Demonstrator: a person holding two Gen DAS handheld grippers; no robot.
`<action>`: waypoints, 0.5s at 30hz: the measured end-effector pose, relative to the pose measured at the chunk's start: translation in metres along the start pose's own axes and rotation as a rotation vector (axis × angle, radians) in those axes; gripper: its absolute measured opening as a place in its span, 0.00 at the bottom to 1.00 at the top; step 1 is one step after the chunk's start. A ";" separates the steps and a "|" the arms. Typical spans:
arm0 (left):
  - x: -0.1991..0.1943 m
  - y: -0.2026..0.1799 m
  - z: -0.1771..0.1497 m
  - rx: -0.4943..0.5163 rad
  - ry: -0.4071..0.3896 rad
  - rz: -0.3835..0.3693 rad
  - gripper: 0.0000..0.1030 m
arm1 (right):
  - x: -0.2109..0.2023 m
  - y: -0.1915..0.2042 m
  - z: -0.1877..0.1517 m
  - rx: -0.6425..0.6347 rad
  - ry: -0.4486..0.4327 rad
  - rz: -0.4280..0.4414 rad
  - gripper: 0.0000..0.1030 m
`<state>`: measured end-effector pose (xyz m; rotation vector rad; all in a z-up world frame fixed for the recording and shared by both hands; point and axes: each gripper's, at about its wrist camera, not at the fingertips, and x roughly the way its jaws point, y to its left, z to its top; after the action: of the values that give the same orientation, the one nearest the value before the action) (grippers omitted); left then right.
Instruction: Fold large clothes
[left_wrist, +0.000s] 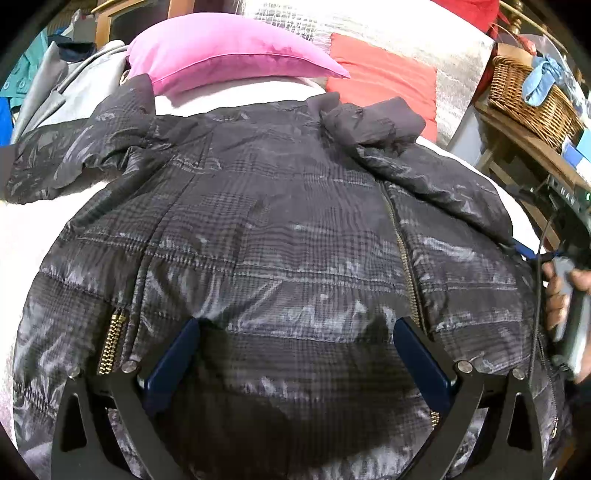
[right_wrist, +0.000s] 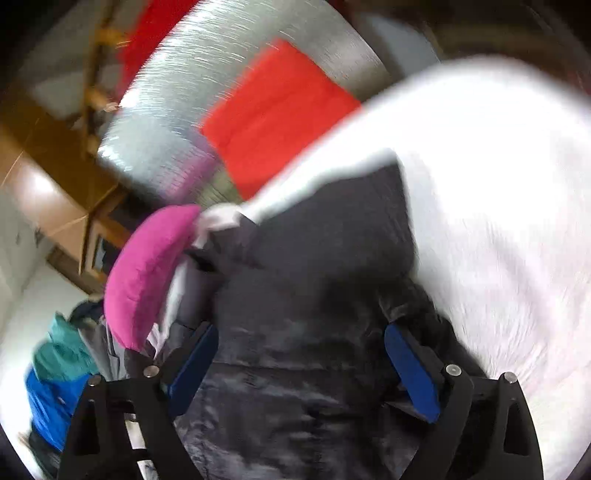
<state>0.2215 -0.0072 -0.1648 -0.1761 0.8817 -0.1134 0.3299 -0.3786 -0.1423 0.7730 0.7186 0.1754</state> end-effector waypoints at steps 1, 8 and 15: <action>-0.001 0.002 0.000 -0.007 -0.002 -0.010 1.00 | -0.003 -0.001 -0.001 -0.011 -0.025 0.024 0.91; -0.009 -0.035 0.040 0.050 0.094 0.132 1.00 | -0.008 -0.017 -0.008 -0.015 -0.093 0.140 0.91; 0.017 -0.117 0.134 0.313 -0.026 0.266 1.00 | -0.010 -0.020 -0.010 -0.016 -0.115 0.164 0.91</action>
<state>0.3332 -0.1103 -0.0706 0.2310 0.8424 -0.0002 0.3133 -0.3909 -0.1560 0.8199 0.5442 0.2827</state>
